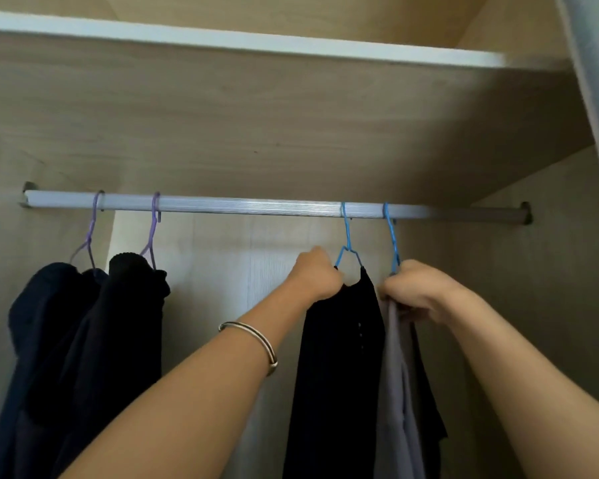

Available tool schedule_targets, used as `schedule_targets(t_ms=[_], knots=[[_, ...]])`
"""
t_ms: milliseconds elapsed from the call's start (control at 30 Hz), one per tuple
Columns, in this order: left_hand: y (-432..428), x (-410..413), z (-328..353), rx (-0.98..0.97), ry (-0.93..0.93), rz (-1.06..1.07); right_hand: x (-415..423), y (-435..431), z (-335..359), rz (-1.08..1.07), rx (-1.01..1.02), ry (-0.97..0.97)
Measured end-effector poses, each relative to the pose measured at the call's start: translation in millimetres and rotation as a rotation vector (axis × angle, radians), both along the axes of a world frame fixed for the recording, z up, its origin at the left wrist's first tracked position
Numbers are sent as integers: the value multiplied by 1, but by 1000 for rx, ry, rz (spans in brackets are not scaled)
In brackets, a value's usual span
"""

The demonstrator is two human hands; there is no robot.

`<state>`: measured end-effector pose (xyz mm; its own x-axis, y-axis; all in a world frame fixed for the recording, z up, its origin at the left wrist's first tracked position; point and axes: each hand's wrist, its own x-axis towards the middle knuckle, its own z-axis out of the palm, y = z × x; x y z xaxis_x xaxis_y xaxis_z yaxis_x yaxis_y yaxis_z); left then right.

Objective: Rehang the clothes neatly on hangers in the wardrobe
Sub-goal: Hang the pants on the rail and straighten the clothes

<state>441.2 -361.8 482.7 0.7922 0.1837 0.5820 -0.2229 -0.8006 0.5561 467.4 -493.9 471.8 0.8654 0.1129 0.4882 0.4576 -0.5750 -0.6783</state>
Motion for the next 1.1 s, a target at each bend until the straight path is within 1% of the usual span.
schedule_targets(t_ms=[33,100,133,233,333,433,667,867,967,1100], knots=[[3,3,0,22,51,3,3,-1,-2,0,63,-4],[12,7,-2,20,66,5,10,1,-6,-8,168,-57],[16,7,-2,3,54,2,12,2,-10,-17,191,-86],[36,2,0,-125,11,12,10,14,-17,23,224,-140],[64,-10,8,-146,-21,103,3,35,-14,106,234,-157],[89,-27,15,-107,-40,207,-10,63,-13,224,286,-108],[136,-52,15,-93,-26,363,-30,120,-7,358,325,-32],[153,-56,8,-51,7,423,-40,144,-13,422,330,-17],[163,-59,7,-61,7,429,-42,149,-13,444,313,-8],[173,-61,5,-10,28,455,-47,157,-11,458,334,22]])
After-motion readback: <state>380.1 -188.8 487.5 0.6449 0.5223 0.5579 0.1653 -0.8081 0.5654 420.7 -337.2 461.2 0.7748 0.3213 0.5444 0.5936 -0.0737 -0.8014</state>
